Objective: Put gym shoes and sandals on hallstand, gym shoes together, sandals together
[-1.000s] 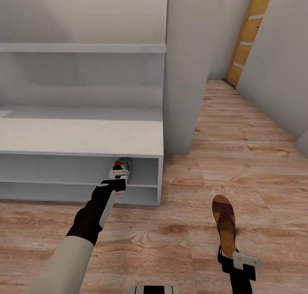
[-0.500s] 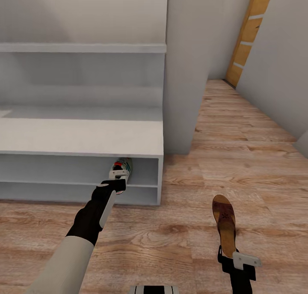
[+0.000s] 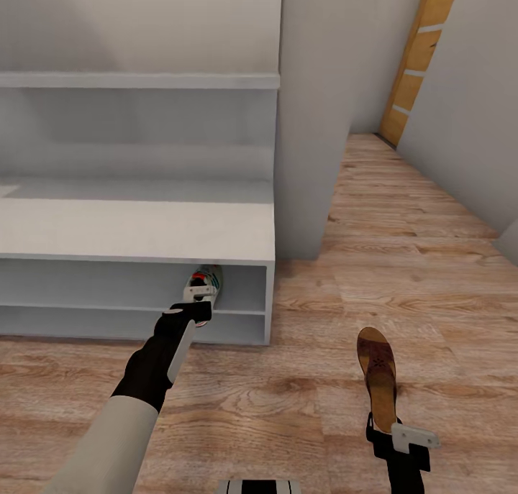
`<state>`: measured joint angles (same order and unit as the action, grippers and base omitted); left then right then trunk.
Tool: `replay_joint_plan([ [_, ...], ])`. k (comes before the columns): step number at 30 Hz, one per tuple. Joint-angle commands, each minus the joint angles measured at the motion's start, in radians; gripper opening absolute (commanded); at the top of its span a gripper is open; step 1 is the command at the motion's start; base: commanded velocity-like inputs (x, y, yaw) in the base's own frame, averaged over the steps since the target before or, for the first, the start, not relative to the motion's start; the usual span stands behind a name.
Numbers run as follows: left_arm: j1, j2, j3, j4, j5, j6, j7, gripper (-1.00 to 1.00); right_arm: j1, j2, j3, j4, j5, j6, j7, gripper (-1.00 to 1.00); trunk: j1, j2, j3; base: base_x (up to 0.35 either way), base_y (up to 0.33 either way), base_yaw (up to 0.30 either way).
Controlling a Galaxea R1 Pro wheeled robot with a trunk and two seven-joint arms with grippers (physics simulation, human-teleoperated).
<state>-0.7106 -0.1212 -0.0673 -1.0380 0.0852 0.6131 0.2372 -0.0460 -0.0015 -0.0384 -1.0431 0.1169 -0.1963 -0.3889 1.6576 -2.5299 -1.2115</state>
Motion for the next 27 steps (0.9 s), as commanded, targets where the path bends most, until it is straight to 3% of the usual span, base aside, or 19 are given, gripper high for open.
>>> replay_joint_plan([
  [1, 0.0, 0.0, 0.0, 0.001, -0.001, 0.0, 0.001, -1.0, 0.0, 0.0, 0.0, 0.0, -0.003, -0.002, 0.001, -1.0, 0.0, 0.0, 0.0, 0.0, 0.0, 0.0],
  [27, -0.001, 0.0, 0.001, 0.002, -0.001, 0.001, 0.001, -1.0, 0.0, 0.001, 0.0, 0.0, -0.003, -0.002, 0.001, -1.0, 0.0, 0.0, 0.0, 0.0, 0.0, 0.0],
])
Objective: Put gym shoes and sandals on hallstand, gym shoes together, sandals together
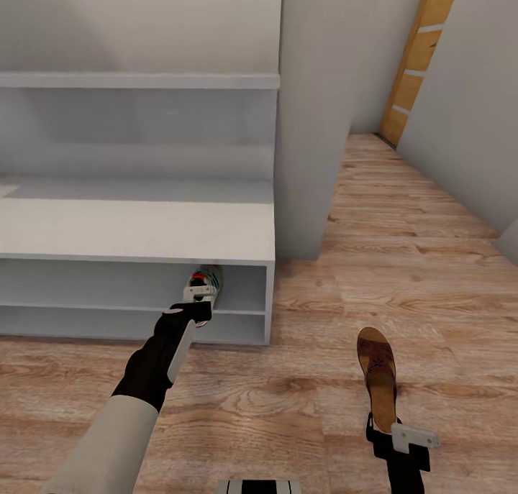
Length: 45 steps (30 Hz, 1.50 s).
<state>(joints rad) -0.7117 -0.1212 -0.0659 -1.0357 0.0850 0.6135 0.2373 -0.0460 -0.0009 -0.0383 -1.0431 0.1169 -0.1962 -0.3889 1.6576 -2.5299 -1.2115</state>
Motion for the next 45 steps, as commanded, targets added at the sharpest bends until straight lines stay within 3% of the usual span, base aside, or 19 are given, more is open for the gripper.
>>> replay_joint_plan([
  [1, 0.0, 0.0, 0.0, 0.0, -0.001, 0.0, 0.001, -1.0, 0.0, 0.0, 0.0, 0.0, -0.003, -0.002, 0.001, -1.0, 0.0, 0.0, 0.0, 0.0, 0.0, 0.0],
  [18, -0.015, 0.0, 0.003, 0.055, 0.001, -0.005, 0.0, -1.0, 0.0, -0.001, 0.0, 0.0, -0.003, -0.002, 0.001, -1.0, 0.0, 0.0, 0.0, 0.04, 0.0, 0.0],
  [45, -0.017, 0.0, 0.005, 0.062, 0.001, -0.01, 0.0, -1.0, 0.0, 0.001, -0.001, 0.0, -0.003, -0.002, 0.001, -1.0, 0.0, 0.0, 0.0, 0.009, 0.0, 0.0],
])
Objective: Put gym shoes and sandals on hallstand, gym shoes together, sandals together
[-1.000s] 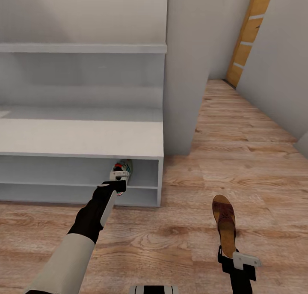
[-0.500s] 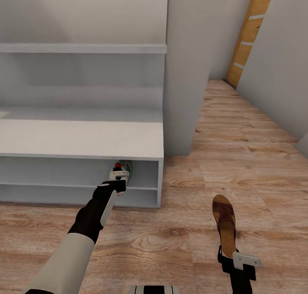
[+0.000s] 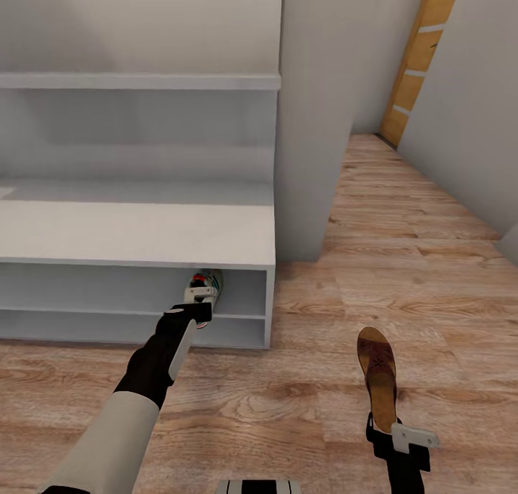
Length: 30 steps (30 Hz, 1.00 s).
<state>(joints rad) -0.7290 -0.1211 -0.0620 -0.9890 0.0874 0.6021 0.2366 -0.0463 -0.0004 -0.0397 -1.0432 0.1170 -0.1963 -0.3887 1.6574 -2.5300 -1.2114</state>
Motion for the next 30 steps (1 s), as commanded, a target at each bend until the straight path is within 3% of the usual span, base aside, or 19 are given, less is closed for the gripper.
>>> replay_joint_plan([
  [1, 0.0, 0.0, 0.001, 0.016, -0.001, 0.001, 0.002, -1.0, 0.0, 0.0, 0.0, 0.0, -0.004, -0.002, 0.001, -1.0, 0.0, 0.0, 0.0, 0.0, 0.0, 0.0],
  [14, 0.0, 0.007, 0.001, 0.022, -0.001, -0.007, 0.001, -1.0, 0.0, 0.0, 0.0, 0.0, -0.004, -0.002, 0.001, -1.0, 0.0, 0.0, 0.0, 0.0, 0.0, 0.0],
  [30, -0.036, 0.011, 0.002, 0.135, 0.0, -0.069, 0.002, -1.0, 0.0, 0.001, 0.0, 0.0, -0.004, -0.002, 0.001, -1.0, 0.0, 0.0, 0.0, 0.0, 0.0, 0.0],
])
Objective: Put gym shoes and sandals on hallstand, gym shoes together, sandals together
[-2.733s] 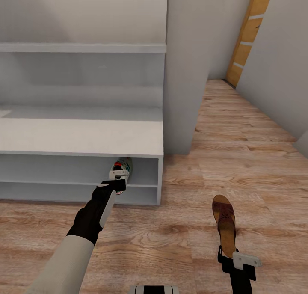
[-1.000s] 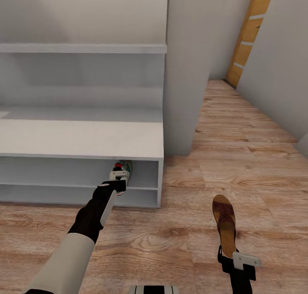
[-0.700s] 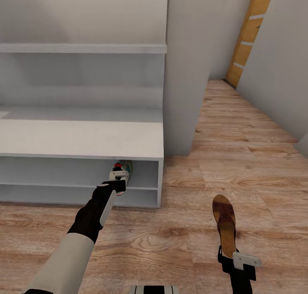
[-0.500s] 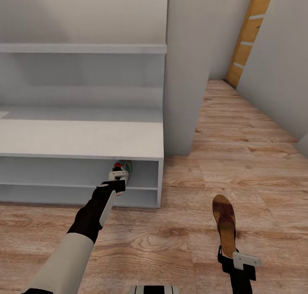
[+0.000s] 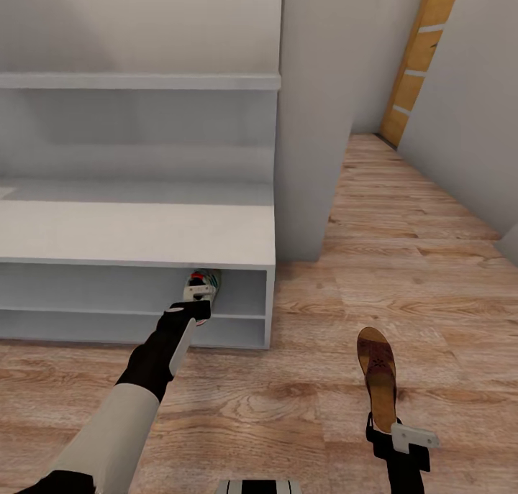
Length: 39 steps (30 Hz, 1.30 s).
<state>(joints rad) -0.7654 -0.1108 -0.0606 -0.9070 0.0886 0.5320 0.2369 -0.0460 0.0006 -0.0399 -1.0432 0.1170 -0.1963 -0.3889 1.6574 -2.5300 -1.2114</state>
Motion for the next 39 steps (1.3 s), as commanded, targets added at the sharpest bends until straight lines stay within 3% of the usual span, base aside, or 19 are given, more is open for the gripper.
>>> replay_joint_plan([
  [1, -0.001, 0.0, 0.001, 0.056, -0.001, 0.0, 0.001, -1.0, 0.0, 0.0, 0.0, 0.0, -0.004, -0.002, 0.001, -1.0, 0.0, 0.0, 0.0, 0.0, 0.0, 0.0],
  [22, -0.005, 0.0, -0.001, 0.066, -0.001, -0.003, 0.001, -1.0, 0.0, 0.001, 0.0, 0.0, -0.004, -0.002, 0.001, -1.0, 0.0, 0.0, 0.0, 0.002, 0.0, 0.0],
  [39, -0.005, -0.001, -0.001, 0.066, 0.0, -0.004, 0.001, -1.0, 0.0, 0.001, 0.0, 0.0, -0.004, -0.002, 0.001, -1.0, 0.0, 0.0, 0.0, 0.114, 0.0, 0.0],
])
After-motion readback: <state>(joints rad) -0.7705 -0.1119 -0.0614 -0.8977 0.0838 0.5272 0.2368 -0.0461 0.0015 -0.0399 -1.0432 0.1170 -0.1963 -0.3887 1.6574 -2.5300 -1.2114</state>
